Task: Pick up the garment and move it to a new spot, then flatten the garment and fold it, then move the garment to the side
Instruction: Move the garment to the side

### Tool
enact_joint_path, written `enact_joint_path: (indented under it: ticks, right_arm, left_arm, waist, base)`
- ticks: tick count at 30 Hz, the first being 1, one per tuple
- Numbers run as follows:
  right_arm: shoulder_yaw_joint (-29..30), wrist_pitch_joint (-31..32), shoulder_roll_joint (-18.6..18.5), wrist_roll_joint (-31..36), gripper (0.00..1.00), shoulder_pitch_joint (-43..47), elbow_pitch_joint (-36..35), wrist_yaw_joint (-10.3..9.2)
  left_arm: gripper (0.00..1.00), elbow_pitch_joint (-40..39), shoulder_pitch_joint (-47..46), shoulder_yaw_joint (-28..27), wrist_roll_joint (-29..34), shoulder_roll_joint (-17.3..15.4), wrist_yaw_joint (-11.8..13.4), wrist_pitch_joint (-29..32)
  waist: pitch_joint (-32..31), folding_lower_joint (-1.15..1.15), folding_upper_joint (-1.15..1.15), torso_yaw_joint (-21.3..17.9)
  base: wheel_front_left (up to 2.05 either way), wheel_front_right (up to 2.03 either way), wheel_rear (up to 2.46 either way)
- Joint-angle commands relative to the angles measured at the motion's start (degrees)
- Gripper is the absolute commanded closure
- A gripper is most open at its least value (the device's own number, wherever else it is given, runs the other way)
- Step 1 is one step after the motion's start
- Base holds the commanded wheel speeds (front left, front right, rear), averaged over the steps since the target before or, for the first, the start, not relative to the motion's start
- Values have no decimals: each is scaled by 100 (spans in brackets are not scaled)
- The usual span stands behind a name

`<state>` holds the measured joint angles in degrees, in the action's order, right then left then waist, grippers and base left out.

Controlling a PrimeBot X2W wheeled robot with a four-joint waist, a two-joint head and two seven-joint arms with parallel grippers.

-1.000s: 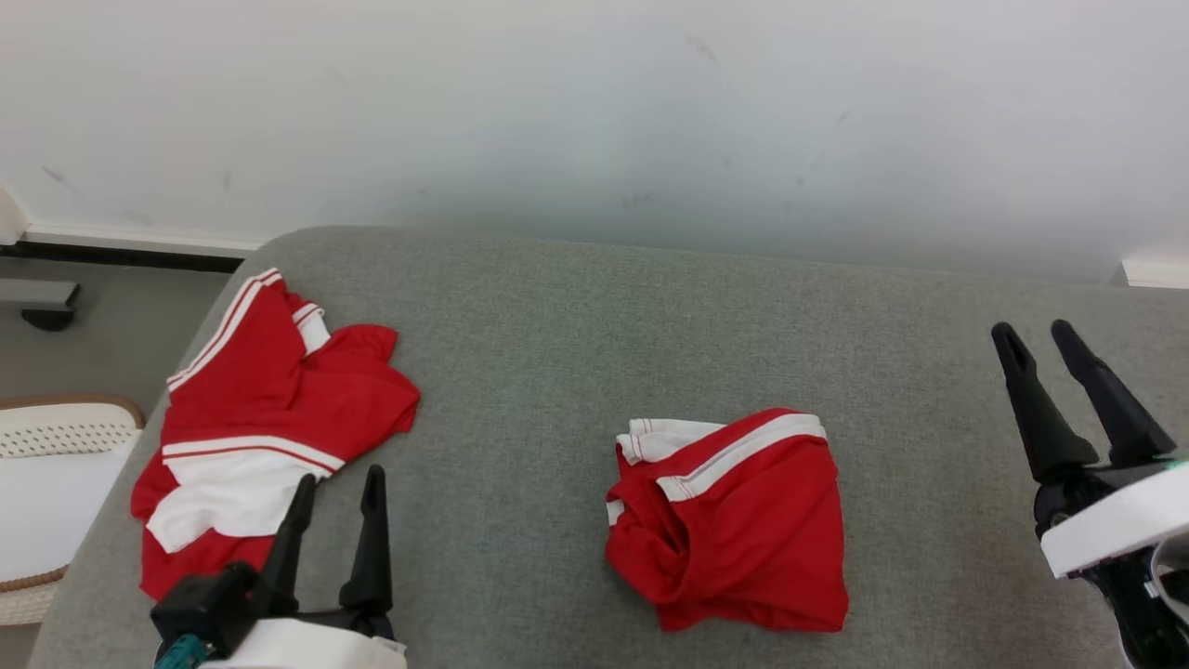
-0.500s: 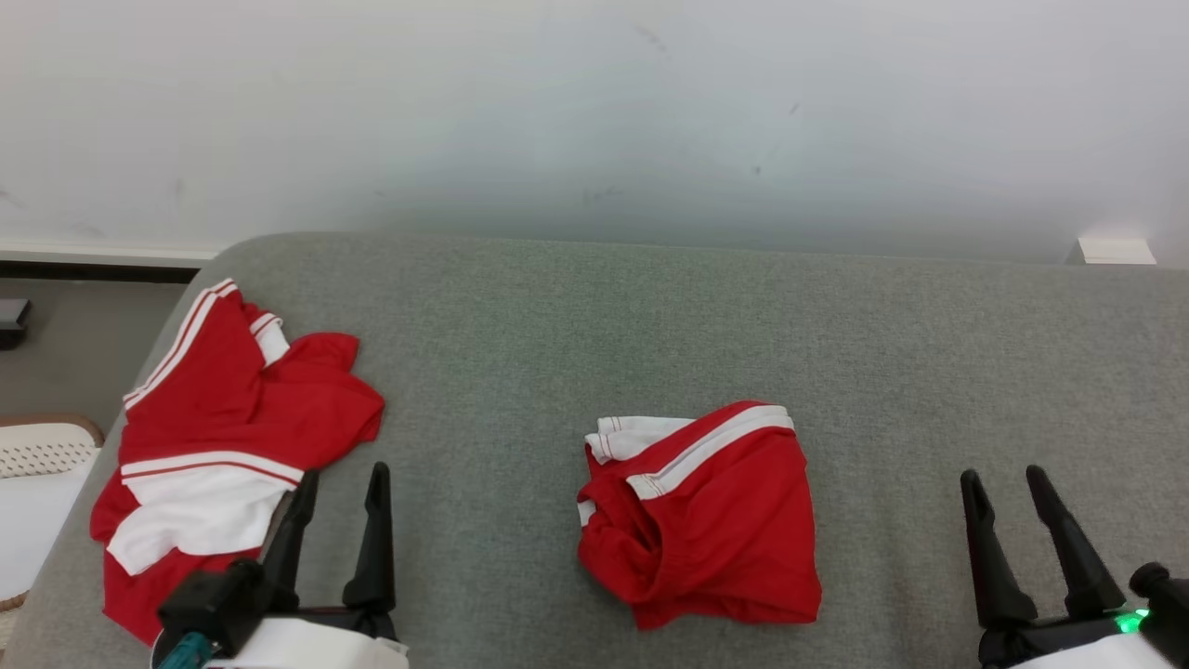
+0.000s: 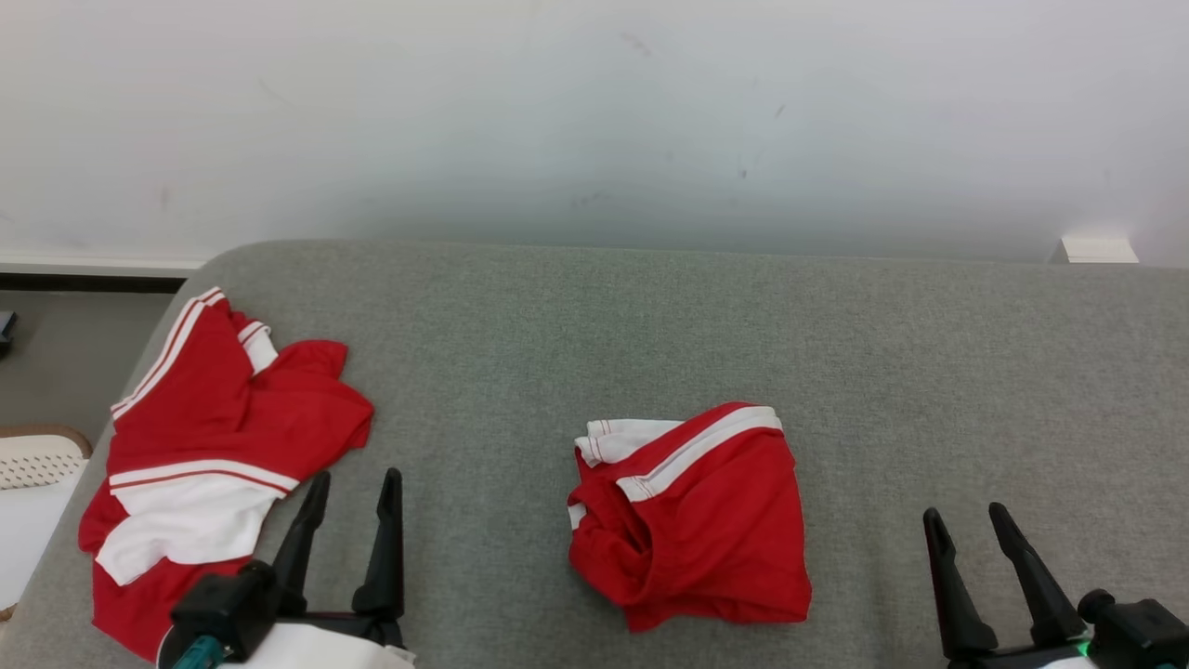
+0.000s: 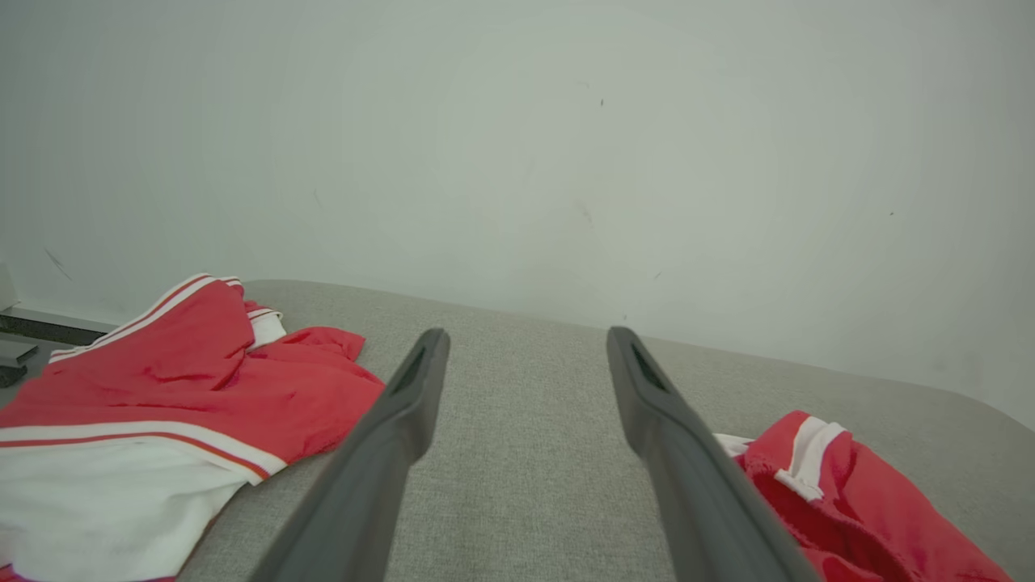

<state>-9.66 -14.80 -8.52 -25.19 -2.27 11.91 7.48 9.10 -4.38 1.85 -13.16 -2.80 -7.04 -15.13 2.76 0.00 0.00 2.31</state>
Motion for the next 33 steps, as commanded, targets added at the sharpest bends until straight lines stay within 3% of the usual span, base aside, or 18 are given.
enact_joint_path:
  ticks: [1, 5, 11, 21, 28, 29, 30, 31, 32, 33]
  right_arm:
    - [-45, -39, -22, -21, 0, -90, 22, 1]
    - [-382, 99, -74, -144, 0, -502, 235, 1]
    - [-849, 962, 64, -552, 0, -1464, 961, 2]
    - [-408, 3227, 403, -936, 0, -2199, 2689, 1]
    - [-296, 3645, 564, -1037, 0, -2180, 3097, 1]
    - [-295, 3660, 575, -1033, 5, -2190, 3124, 1]
    - [-294, 3670, 583, -1032, 39, -2199, 3148, 1]
    - [-308, 3668, 588, -1044, 60, -2214, 3154, 1]
    - [-326, 3664, 592, -1067, 100, -2233, 3147, 1]
    - [-342, 3649, 588, -1079, 100, -2257, 3133, 1]
  left_arm:
    - [0, 2, 51, -12, 28, -19, -4, -1]
    - [0, 3, 24, -26, -11, -19, -14, -1]
    - [0, 12, -147, 117, -44, -18, -30, -1]
    - [0, 65, -128, 139, -96, -21, -26, -1]
    - [0, 60, -74, 159, -127, -19, -12, -1]
    - [0, 58, -66, 167, -134, -19, -6, -1]
    - [0, 57, -57, 172, -143, -19, -1, -1]
    - [0, 59, -54, 171, -151, -19, 6, -1]
    - [0, 61, -54, 169, -156, -19, 16, -1]
    - [0, 65, -52, 168, -160, -19, 27, -1]
  waist:
    - [2, 0, 0, 2]
    - [44, 0, 0, -16]
    - [172, 0, 0, 174]
    - [187, 0, 0, 790]
    - [174, 0, 0, 1040]
    - [176, 0, 0, 1053]
    - [177, 0, 0, 1061]
    - [178, 0, 0, 1065]
    - [179, 0, 0, 1062]
    - [177, 0, 0, 1055]
  base:
    - [0, 0, 0]
    - [0, 0, 0]
    - [0, 0, 0]
    - [0, 0, 0]
    - [0, 0, 0]
    - [0, 0, 0]
    - [0, 0, 0]
    - [0, 0, 0]
    - [0, 0, 0]
    - [0, 0, 0]
